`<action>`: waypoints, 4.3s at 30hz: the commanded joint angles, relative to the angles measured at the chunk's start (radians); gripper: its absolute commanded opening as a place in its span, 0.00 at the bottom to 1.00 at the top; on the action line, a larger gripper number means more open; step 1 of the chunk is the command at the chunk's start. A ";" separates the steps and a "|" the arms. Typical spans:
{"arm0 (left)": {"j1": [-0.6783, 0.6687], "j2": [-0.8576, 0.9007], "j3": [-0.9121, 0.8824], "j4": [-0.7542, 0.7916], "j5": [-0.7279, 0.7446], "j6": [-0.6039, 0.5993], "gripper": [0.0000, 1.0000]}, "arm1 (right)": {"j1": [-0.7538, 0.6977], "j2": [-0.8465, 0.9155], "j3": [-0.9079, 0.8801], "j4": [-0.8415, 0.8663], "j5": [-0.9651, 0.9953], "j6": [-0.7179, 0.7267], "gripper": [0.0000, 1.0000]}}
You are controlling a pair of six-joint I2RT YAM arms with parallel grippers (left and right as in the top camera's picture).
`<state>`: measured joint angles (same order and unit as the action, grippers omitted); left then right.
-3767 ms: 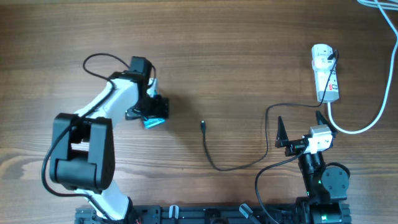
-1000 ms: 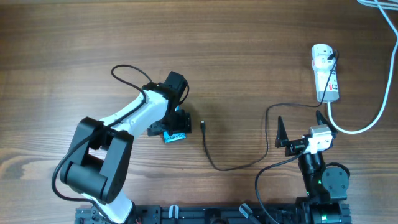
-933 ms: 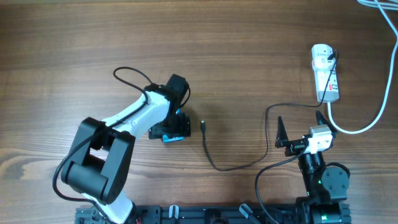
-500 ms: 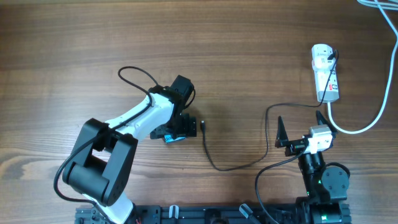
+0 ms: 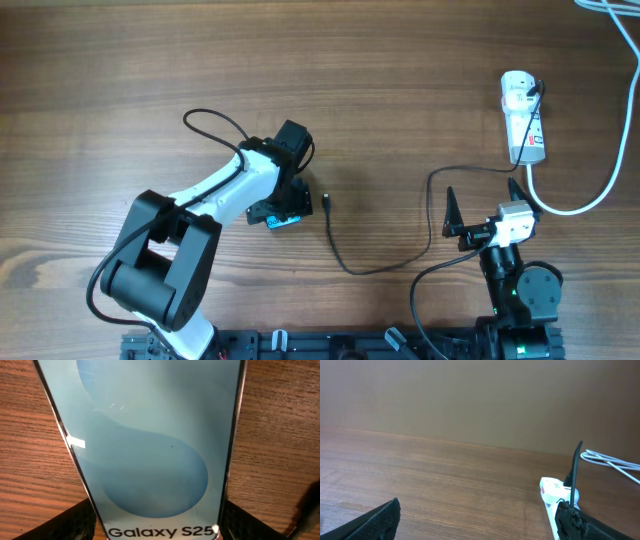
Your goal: Plug charger to phone and switch on socket
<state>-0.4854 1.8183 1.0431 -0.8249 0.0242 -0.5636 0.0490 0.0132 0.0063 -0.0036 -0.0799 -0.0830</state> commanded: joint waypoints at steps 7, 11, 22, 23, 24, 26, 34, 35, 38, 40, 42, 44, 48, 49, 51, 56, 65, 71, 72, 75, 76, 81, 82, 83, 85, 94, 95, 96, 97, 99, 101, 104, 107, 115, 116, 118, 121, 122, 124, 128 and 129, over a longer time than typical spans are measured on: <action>-0.001 0.003 -0.012 -0.011 -0.006 0.048 0.76 | -0.004 0.001 0.000 0.012 -0.067 0.117 1.00; 0.000 -0.008 -0.006 -0.028 0.057 0.140 0.71 | -0.004 0.001 0.000 0.016 -0.105 0.480 1.00; 0.087 -0.246 0.028 -0.109 0.139 0.194 0.74 | -0.004 0.231 0.143 -0.063 -0.499 0.585 1.00; 0.084 -0.240 0.020 -0.105 0.139 0.194 0.73 | -0.004 0.273 0.143 -0.061 -0.525 0.598 1.00; 0.079 -0.230 0.012 -0.104 0.139 0.193 0.72 | -0.004 0.314 0.143 -0.062 -0.533 0.632 1.00; 0.061 -0.198 -0.013 -0.086 0.138 0.193 0.70 | -0.004 0.375 0.143 -0.061 -0.539 0.685 1.00; 0.055 -0.180 -0.163 0.097 0.132 0.121 0.67 | -0.004 0.453 0.143 -0.077 -0.454 0.725 1.00; 0.055 -0.180 -0.178 0.130 0.132 0.105 0.68 | -0.004 0.453 0.143 -0.077 -0.436 0.770 0.99; 0.055 -0.180 -0.220 0.221 0.131 0.084 0.69 | -0.004 0.453 0.143 -0.085 -0.436 0.819 1.00; 0.055 -0.174 -0.236 0.247 0.126 0.084 0.69 | -0.004 0.453 0.143 -0.111 -0.436 0.819 1.00; 0.055 -0.156 -0.239 0.254 0.106 0.076 0.81 | -0.004 0.453 0.143 -0.134 -0.438 0.820 1.00; 0.058 -0.150 -0.238 0.269 0.106 0.077 1.00 | -0.004 0.453 0.143 -0.141 -0.458 0.817 1.00; 0.063 -0.150 -0.203 0.261 0.106 0.076 1.00 | -0.004 0.453 0.143 -0.131 -0.487 0.796 1.00; 0.069 -0.150 -0.180 0.242 0.106 0.077 1.00 | -0.004 0.453 0.151 -0.130 -0.498 0.782 1.00; 0.102 -0.150 -0.048 0.130 0.106 0.077 1.00 | -0.004 0.464 0.214 -0.179 -0.504 0.748 1.00; 0.172 -0.150 0.188 -0.017 0.102 0.045 0.99 | -0.004 0.690 0.536 -0.500 -0.485 0.525 1.00; 0.173 0.004 0.188 -0.010 0.104 0.032 1.00 | -0.004 1.313 0.967 -0.951 -0.423 0.265 0.99; 0.168 0.005 0.182 0.058 0.162 0.031 1.00 | -0.004 1.351 0.967 -0.917 -0.462 0.212 1.00; 0.156 0.005 0.177 0.070 0.162 0.031 1.00 | -0.003 1.351 0.965 -0.917 -0.460 0.214 1.00; 0.101 0.011 0.165 0.087 0.082 0.020 1.00 | -0.002 1.352 0.953 -0.910 -0.460 0.214 1.00; 0.082 0.011 0.165 0.079 0.026 -0.020 1.00 | -0.002 1.352 0.950 -0.912 -0.460 0.214 1.00; 0.004 0.014 0.165 -0.007 -0.099 -0.211 1.00 | -0.002 1.352 0.950 -0.917 -0.460 0.214 1.00; -0.003 0.019 0.165 -0.012 -0.105 -0.211 1.00 | -0.002 1.352 0.950 -0.917 -0.460 0.213 1.00; -0.006 0.030 0.165 -0.014 -0.105 -0.211 1.00 | -0.002 1.352 0.950 -0.917 -0.460 0.213 1.00; -0.004 0.060 0.165 -0.008 -0.121 -0.211 1.00 | -0.002 1.352 0.950 -0.918 -0.460 0.214 1.00; 0.000 0.145 0.165 0.001 -0.024 -0.042 1.00 | -0.002 1.352 0.950 -0.925 -0.461 0.214 1.00; 0.000 0.161 0.165 0.005 -0.014 -0.043 0.98 | -0.002 1.352 0.950 -0.926 -0.461 0.214 0.99; -0.001 0.176 0.165 0.011 -0.018 -0.043 0.96 | -0.002 1.352 0.950 -0.929 -0.461 0.214 1.00; 0.001 0.185 0.165 0.020 -0.017 -0.043 0.95 | -0.002 1.352 0.949 -0.929 -0.461 0.213 1.00; 0.010 0.188 0.165 0.027 -0.013 -0.047 0.87 | -0.002 1.352 0.949 -0.931 -0.461 0.214 1.00; 0.030 0.188 0.165 0.027 0.027 -0.046 0.79 | -0.002 1.352 0.949 -0.933 -0.473 0.213 1.00; 0.078 0.187 0.165 0.026 0.139 -0.042 0.73 | 0.008 1.352 0.948 -0.933 -0.536 0.208 1.00; 0.122 0.172 0.169 0.024 0.242 -0.013 0.70 | 0.065 1.352 0.947 -0.929 -0.610 0.137 1.00; 0.204 0.071 0.190 -0.026 0.639 0.146 0.69 | 0.297 1.487 0.947 -0.738 -0.639 0.274 1.00; 0.204 0.058 0.190 -0.047 0.672 0.169 0.69 | 0.333 1.534 0.947 -0.683 -0.640 0.304 1.00; 0.204 0.041 0.190 -0.076 0.711 0.186 0.69 | 0.374 1.599 0.947 -0.603 -0.661 0.329 1.00; 0.204 0.025 0.190 -0.079 0.790 0.223 0.70 | 0.402 1.680 0.947 -0.502 -0.708 0.402 0.95; 0.202 0.026 0.190 -0.077 0.790 0.224 0.70 | 0.404 1.695 0.947 -0.480 -0.711 0.447 0.89; 0.196 0.026 0.190 -0.076 0.790 0.240 0.71 | 0.404 1.708 0.947 -0.425 -0.770 0.488 0.68; 0.177 0.026 0.190 -0.061 0.787 0.243 0.72 | 0.404 1.709 0.947 -0.389 -0.825 0.543 0.48; 0.173 0.026 0.190 -0.055 0.787 0.243 0.73 | 0.403 1.709 0.947 -0.389 -0.828 0.563 0.35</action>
<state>-0.2970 1.8790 1.2297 -0.8898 0.7662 -0.3485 0.4492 1.7077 0.9520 -0.3981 -0.8539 0.4175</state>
